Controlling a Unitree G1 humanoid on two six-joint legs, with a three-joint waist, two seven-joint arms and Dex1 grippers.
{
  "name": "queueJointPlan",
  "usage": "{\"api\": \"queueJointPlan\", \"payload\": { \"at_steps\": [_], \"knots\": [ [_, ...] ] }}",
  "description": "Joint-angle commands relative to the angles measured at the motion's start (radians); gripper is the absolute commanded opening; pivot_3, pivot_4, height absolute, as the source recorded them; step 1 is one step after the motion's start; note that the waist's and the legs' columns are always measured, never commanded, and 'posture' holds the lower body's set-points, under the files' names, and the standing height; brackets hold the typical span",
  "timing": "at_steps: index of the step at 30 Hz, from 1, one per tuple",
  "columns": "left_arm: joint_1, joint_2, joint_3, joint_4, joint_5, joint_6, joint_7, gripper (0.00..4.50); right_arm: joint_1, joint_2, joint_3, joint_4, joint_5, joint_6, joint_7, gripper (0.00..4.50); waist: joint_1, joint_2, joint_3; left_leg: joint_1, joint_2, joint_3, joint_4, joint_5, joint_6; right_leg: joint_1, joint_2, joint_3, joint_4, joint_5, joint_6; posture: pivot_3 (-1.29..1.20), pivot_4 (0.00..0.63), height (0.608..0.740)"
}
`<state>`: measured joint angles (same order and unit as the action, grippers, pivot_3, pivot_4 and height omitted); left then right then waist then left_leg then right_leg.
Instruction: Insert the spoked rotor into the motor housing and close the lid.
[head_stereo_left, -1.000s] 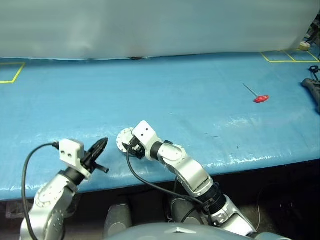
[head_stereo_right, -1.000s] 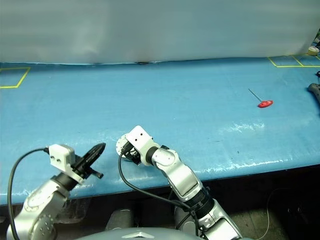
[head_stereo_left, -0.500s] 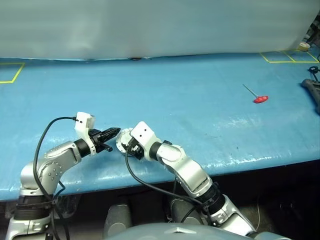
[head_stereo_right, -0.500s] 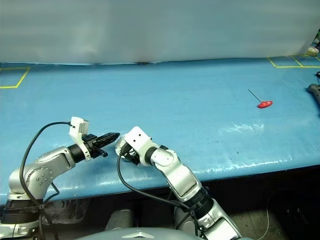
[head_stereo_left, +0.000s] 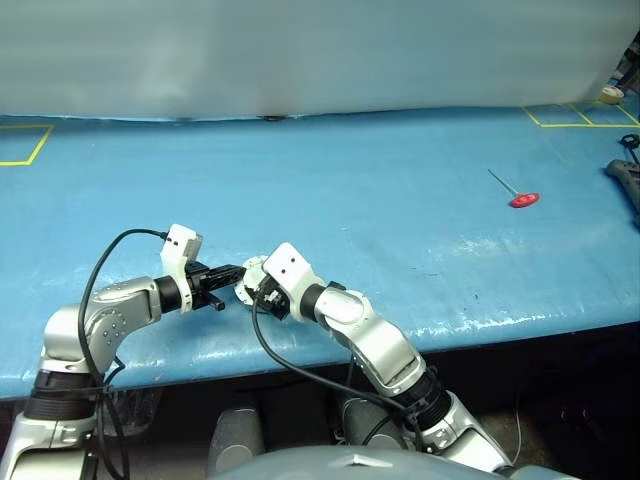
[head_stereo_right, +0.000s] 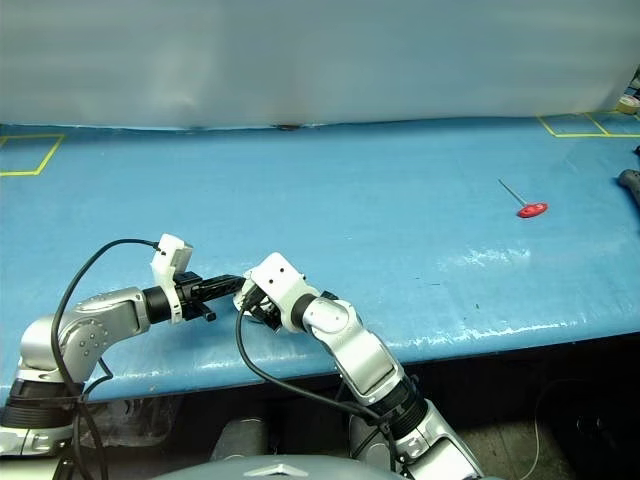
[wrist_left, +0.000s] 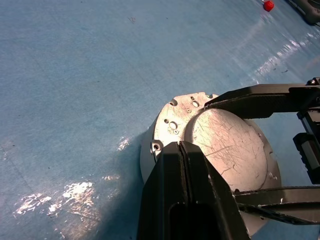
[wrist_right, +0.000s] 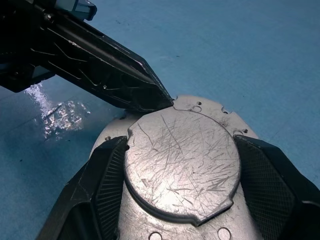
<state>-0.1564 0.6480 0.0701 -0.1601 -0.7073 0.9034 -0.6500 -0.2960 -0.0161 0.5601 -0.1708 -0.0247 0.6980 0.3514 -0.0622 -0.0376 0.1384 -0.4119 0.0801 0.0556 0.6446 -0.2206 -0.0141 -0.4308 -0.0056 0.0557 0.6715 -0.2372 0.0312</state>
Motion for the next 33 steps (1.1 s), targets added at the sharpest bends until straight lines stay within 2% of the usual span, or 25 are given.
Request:
{"api": "queueJointPlan", "payload": {
  "at_steps": [1, 3, 6, 17, 20, 24, 28, 33],
  "knots": [
    [0.014, -0.012, -0.036, -0.014, 0.013, 0.024, -0.015, 0.00, 0.024, -0.026, 0.000, 0.009, 0.010, 0.049, 0.024, 3.04, 0.003, 0.000, 0.000, 0.000, 0.000, 0.000, 0.000, 0.000, 0.000, 0.000, 0.000, 0.000, 0.000, 0.000, 0.000, 0.00, 0.150, 0.740],
    [0.016, -0.021, -0.043, -0.008, 0.020, 0.017, -0.018, 0.00, 0.033, -0.048, -0.006, -0.013, 0.013, 0.062, 0.036, 3.78, 0.007, 0.000, 0.000, 0.000, -0.001, 0.000, 0.000, 0.000, 0.000, 0.000, -0.001, -0.001, -0.001, 0.000, 0.000, 0.00, 0.150, 0.740],
    [0.018, -0.030, -0.050, -0.003, 0.029, 0.011, -0.025, 0.00, 0.052, -0.078, -0.019, -0.055, 0.018, 0.087, 0.043, 4.47, 0.013, 0.001, -0.001, 0.000, -0.002, 0.000, -0.001, 0.000, 0.000, 0.001, -0.002, -0.001, -0.005, 0.000, 0.001, 0.00, 0.150, 0.740],
    [0.020, -0.035, -0.060, -0.002, 0.056, 0.010, -0.050, 0.00, 0.150, -0.203, -0.134, -0.316, 0.112, 0.266, 0.075, 4.47, 0.035, 0.002, -0.004, 0.000, -0.002, -0.001, -0.001, -0.002, 0.001, 0.002, -0.004, -0.004, -0.010, 0.001, 0.001, 0.00, 0.150, 0.740],
    [0.016, -0.037, -0.064, 0.004, 0.063, 0.006, -0.057, 0.00, 0.179, -0.214, -0.257, -0.395, 0.219, 0.374, 0.119, 4.47, 0.039, 0.002, -0.003, -0.002, -0.002, -0.001, 0.000, -0.002, 0.001, 0.002, -0.004, -0.004, -0.010, 0.001, 0.001, 0.00, 0.150, 0.740],
    [0.012, -0.040, -0.068, 0.005, 0.068, 0.005, -0.061, 0.00, 0.187, -0.145, -0.431, -0.409, 0.349, 0.517, 0.123, 4.47, 0.040, 0.002, -0.003, -0.003, -0.002, -0.001, 0.000, -0.002, 0.001, 0.003, -0.003, -0.004, -0.010, 0.001, 0.002, 0.00, 0.150, 0.740],
    [0.014, -0.040, -0.066, 0.004, 0.077, 0.004, -0.069, 0.00, 0.123, 0.125, -0.715, -0.359, 0.471, 0.716, 0.048, 4.47, 0.041, 0.005, -0.002, -0.004, -0.001, -0.003, 0.000, -0.002, 0.001, 0.003, -0.002, -0.005, -0.009, 0.001, 0.002, 0.00, 0.150, 0.740],
    [0.020, -0.038, -0.061, -0.003, 0.084, 0.006, -0.072, 0.00, 0.030, 0.313, -0.895, -0.312, 0.558, 0.848, -0.028, 4.47, 0.042, 0.007, -0.001, -0.004, -0.004, -0.002, 0.001, -0.002, 0.002, 0.003, -0.005, -0.005, -0.012, 0.002, 0.004, 0.00, 0.150, 0.740]
  ]
}}
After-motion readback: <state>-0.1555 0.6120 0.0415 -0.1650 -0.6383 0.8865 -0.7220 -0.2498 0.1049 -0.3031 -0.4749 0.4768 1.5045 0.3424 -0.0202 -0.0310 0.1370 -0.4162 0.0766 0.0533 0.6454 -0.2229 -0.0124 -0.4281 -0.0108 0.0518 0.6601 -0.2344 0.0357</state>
